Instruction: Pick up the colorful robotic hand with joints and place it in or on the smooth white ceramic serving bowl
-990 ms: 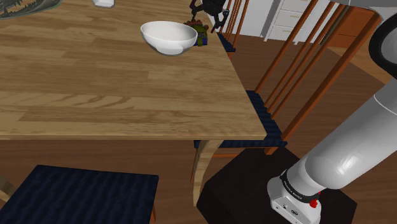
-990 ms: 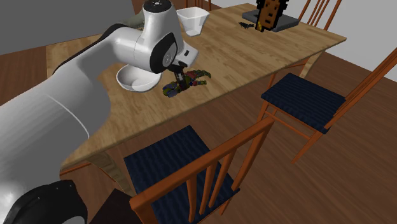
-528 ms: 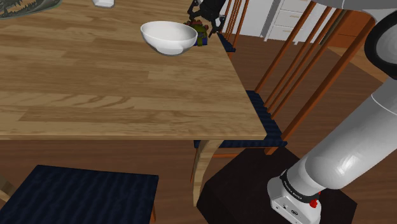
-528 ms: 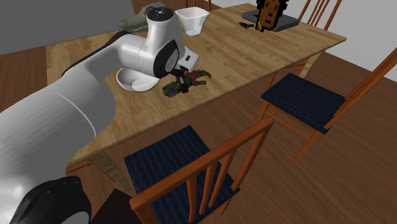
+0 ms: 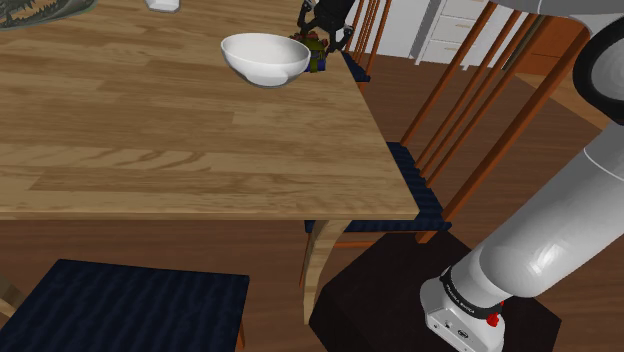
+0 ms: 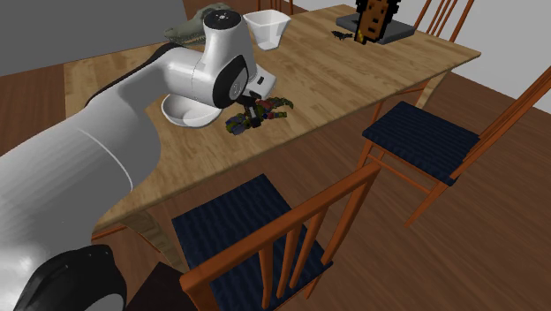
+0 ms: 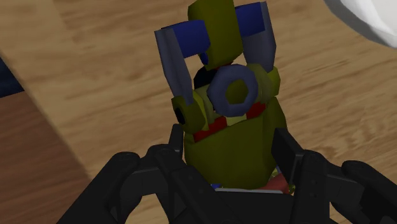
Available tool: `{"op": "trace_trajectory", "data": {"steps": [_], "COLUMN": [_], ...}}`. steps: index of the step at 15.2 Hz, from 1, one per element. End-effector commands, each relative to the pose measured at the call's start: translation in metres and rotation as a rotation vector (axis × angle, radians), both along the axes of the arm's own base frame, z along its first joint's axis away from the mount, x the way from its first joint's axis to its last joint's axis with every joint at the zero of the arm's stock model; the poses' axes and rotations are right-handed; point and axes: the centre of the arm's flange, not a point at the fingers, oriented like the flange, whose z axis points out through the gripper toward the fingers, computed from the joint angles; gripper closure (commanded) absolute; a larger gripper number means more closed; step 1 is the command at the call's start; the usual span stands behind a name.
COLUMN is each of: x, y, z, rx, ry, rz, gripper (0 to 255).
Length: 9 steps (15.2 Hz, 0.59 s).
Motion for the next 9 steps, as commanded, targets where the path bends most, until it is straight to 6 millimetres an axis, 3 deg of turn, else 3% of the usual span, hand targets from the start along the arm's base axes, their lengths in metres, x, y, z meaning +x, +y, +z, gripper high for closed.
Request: {"op": "trace_trajectory", "data": {"steps": [1,7,9], "x": [0.000,0.000,0.000], "y": [0.000,0.000,0.000], "z": [-0.001,-0.001,0.010], "rx": [0.000,0.000,0.000], "ry": [0.001,0.001,0.001], "rz": [0.000,0.000,0.000], "gripper": [255,255,255]}}
